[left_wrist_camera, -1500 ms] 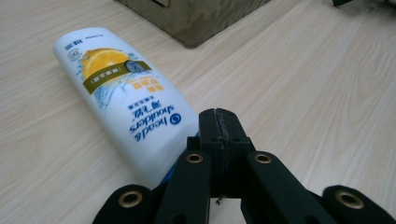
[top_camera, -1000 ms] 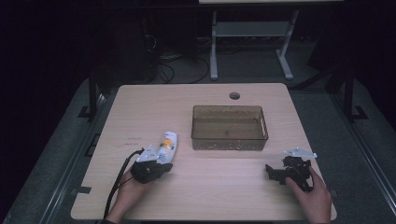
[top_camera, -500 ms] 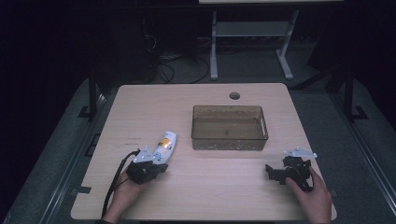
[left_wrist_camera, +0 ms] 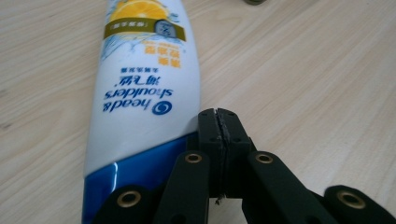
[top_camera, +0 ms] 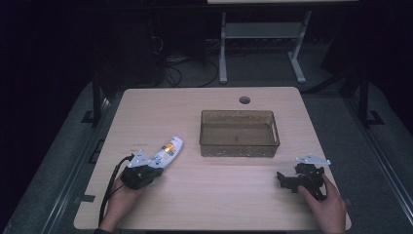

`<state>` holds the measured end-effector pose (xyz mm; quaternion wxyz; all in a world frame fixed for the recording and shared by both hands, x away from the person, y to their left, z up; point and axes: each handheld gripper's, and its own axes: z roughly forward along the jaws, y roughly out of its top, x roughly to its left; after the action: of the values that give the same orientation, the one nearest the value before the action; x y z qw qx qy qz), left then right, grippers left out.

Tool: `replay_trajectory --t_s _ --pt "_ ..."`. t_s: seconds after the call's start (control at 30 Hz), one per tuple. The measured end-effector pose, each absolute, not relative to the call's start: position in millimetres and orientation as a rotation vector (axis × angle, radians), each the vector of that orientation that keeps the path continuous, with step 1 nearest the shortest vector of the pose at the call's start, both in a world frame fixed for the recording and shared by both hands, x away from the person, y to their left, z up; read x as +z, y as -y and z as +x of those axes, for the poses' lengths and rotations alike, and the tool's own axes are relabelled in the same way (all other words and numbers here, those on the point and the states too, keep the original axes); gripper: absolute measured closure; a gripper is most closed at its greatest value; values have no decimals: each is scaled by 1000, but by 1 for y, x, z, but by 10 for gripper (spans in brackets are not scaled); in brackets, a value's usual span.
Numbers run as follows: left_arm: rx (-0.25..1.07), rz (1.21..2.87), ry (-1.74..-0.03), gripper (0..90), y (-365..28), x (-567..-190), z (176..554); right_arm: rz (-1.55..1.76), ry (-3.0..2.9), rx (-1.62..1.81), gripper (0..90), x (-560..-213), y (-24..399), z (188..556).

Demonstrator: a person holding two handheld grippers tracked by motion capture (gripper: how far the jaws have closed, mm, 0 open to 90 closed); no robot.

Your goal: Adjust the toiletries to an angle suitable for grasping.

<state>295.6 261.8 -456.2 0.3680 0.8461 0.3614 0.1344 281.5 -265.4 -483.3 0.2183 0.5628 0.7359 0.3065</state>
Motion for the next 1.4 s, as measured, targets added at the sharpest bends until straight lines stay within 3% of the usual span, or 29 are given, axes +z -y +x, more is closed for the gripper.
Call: replay_trajectory --t_s 0.83,1.4 --pt "437 2119 -1083 888 -312 -457 305 1559 -2037 848 0 -483 265 281" --pt "454 2076 -1118 890 -322 -453 309 1558 -2037 849 0 -483 265 282"
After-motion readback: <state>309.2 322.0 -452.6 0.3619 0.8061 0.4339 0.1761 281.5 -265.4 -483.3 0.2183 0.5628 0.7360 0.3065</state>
